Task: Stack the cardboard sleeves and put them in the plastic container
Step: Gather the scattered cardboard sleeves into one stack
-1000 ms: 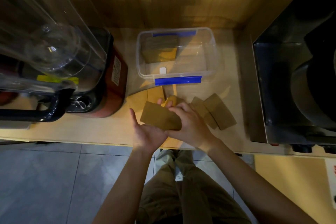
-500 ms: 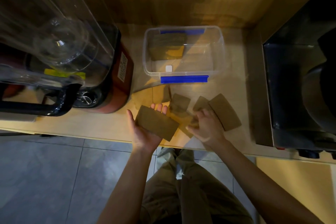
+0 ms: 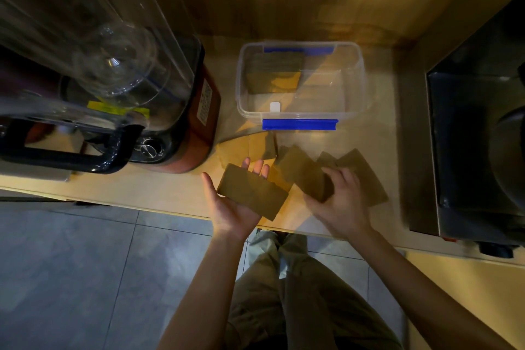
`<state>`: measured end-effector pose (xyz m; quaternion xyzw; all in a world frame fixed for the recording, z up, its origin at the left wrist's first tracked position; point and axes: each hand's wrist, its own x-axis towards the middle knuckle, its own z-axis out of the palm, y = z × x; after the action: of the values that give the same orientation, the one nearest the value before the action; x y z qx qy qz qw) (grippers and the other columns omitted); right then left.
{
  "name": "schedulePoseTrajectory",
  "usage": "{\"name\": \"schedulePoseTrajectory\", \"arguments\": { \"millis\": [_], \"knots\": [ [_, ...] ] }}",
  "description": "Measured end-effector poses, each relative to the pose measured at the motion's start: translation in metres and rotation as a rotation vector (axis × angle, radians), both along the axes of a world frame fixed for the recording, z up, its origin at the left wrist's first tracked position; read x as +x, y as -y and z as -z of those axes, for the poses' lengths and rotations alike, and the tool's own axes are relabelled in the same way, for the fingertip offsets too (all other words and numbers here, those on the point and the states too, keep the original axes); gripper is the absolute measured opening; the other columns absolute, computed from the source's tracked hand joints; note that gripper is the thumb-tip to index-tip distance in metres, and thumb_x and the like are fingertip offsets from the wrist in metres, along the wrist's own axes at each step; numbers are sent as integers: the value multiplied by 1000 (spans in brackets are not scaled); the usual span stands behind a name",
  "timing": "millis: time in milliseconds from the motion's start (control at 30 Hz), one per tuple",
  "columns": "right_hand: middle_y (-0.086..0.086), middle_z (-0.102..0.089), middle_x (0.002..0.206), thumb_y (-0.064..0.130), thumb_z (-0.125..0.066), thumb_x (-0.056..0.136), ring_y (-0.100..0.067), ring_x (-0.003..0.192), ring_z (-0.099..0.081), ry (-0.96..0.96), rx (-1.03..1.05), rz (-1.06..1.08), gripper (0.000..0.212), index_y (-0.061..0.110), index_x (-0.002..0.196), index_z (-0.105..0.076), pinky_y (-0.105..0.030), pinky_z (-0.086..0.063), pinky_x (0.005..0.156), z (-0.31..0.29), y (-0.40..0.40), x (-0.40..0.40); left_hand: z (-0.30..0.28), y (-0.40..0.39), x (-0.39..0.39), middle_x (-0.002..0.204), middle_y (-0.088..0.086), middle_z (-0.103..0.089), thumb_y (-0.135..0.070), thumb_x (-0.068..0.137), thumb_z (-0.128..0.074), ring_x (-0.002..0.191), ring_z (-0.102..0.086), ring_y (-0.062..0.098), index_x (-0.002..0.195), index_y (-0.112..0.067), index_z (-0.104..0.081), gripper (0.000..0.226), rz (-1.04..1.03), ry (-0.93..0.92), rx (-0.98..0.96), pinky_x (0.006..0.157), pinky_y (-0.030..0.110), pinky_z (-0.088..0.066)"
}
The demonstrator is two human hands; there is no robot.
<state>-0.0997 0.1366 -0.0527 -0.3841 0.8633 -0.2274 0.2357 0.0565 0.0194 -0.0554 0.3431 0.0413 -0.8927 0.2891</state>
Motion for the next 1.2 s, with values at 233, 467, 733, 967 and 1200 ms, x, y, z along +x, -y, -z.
{"name": "schedulePoseTrajectory", "arguments": {
  "millis": [233, 467, 733, 967, 1200],
  "knots": [
    [-1, -46, 118, 43, -72, 67, -11, 107, -42, 174, -195, -34, 67, 29, 126, -44, -27, -41, 84, -44, 22, 17, -9, -7, -22, 119, 8, -62, -76, 48, -60, 117, -54, 26, 126, -17, -52, 98, 100, -42, -106, 108, 44, -34],
    [-9, -55, 102, 55, -51, 67, -23, 99, -43, -95, -120, -229, 58, 22, 114, -56, -35, -45, 79, -40, 26, 35, -7, -7, -35, 118, 5, -62, -78, 51, -58, 120, -50, 22, 125, -19, -48, 95, 168, -207, -210, 108, 42, -33],
    [-10, -52, 108, 54, -53, 67, -26, 97, -54, 10, -163, -222, 59, 21, 117, -55, -32, -49, 72, -33, 17, 40, -3, -12, -33, 112, 9, -67, -66, 46, -74, 111, -61, 24, 120, -18, -54, 91, 147, -151, -207, 96, 44, -48],
    [6, -48, 111, 59, -44, 74, -7, 107, -42, 228, -195, -88, 57, 23, 118, -56, -16, -36, 79, -31, 9, 31, 2, -7, -30, 81, 2, -64, -64, 55, -69, 89, -63, 19, 104, -16, -57, 70, 139, -94, -244, 87, 35, -50],
    [-14, -41, 135, 34, -68, 76, -30, 124, -36, 33, 177, 305, 65, 12, 129, -39, -47, -39, 102, 9, -30, -45, 8, -8, -26, 85, -1, -67, -64, 48, -74, 94, -65, 18, 104, -20, -61, 73, 150, -95, -201, 94, 41, -46]
  ]
}}
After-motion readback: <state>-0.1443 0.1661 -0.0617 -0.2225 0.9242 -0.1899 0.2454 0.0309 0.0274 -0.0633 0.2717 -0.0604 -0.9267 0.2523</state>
